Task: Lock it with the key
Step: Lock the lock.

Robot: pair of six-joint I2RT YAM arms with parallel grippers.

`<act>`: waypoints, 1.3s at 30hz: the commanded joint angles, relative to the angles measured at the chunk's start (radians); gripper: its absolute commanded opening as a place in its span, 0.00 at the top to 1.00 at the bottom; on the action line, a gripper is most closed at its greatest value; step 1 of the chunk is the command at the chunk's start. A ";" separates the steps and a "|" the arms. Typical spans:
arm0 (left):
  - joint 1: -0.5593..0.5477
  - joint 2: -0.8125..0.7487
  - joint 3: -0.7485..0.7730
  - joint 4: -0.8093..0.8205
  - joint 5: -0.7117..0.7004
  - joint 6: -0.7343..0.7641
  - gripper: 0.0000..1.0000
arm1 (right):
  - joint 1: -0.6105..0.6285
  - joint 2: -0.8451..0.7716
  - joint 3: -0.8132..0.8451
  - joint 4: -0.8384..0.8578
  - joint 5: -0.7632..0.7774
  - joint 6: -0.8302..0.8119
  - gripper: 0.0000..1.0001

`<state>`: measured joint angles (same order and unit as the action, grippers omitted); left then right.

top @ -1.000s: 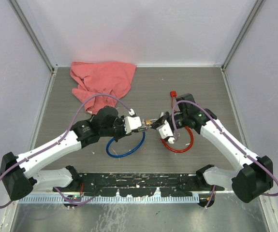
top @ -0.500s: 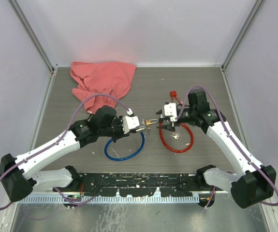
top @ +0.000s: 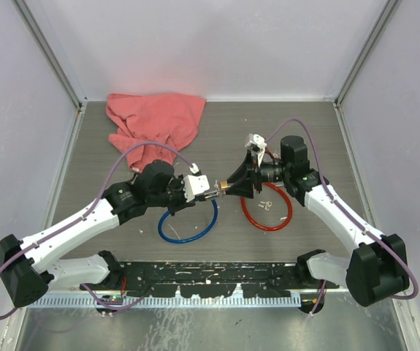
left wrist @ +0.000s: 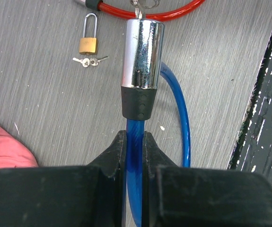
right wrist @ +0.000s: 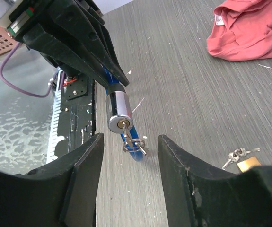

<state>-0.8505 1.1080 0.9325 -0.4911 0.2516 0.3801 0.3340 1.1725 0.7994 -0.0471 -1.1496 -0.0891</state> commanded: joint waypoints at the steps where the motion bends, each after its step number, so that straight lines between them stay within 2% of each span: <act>1: -0.001 -0.023 0.004 0.016 0.034 -0.017 1.00 | 0.025 -0.010 0.001 0.098 0.005 0.091 0.47; 4: 0.000 -0.021 0.008 0.017 0.036 -0.019 1.00 | 0.038 -0.002 -0.002 0.097 0.022 0.091 0.52; 14: 0.000 -0.015 0.008 0.019 0.037 -0.023 1.00 | 0.075 0.019 0.006 0.034 0.071 0.012 0.58; 20: 0.001 -0.014 0.009 0.019 0.037 -0.021 1.00 | 0.083 0.017 0.012 0.013 0.076 -0.028 0.66; 23: 0.000 -0.013 0.009 0.018 0.036 -0.021 1.00 | 0.088 0.014 0.015 -0.004 0.071 -0.064 0.74; 26: 0.001 -0.010 0.011 0.017 0.036 -0.019 1.00 | 0.093 0.008 0.023 -0.043 0.052 -0.141 0.90; 28: 0.000 -0.011 0.012 0.016 0.036 -0.017 1.00 | 0.099 0.002 0.029 -0.088 0.050 -0.221 0.98; 33: 0.000 -0.003 0.019 0.000 0.046 -0.005 1.00 | 0.145 -0.039 0.047 -0.257 0.081 -0.631 0.99; 36: 0.001 0.014 0.036 -0.027 0.065 0.007 1.00 | 0.183 -0.066 0.062 -0.402 0.112 -0.982 0.99; 39: 0.007 0.033 0.056 -0.054 0.083 0.014 1.00 | 0.207 -0.062 0.102 -0.492 0.178 -1.139 0.99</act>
<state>-0.8490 1.1229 0.9337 -0.5182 0.2844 0.3843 0.5014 1.1221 0.8417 -0.3222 -1.0428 -0.8310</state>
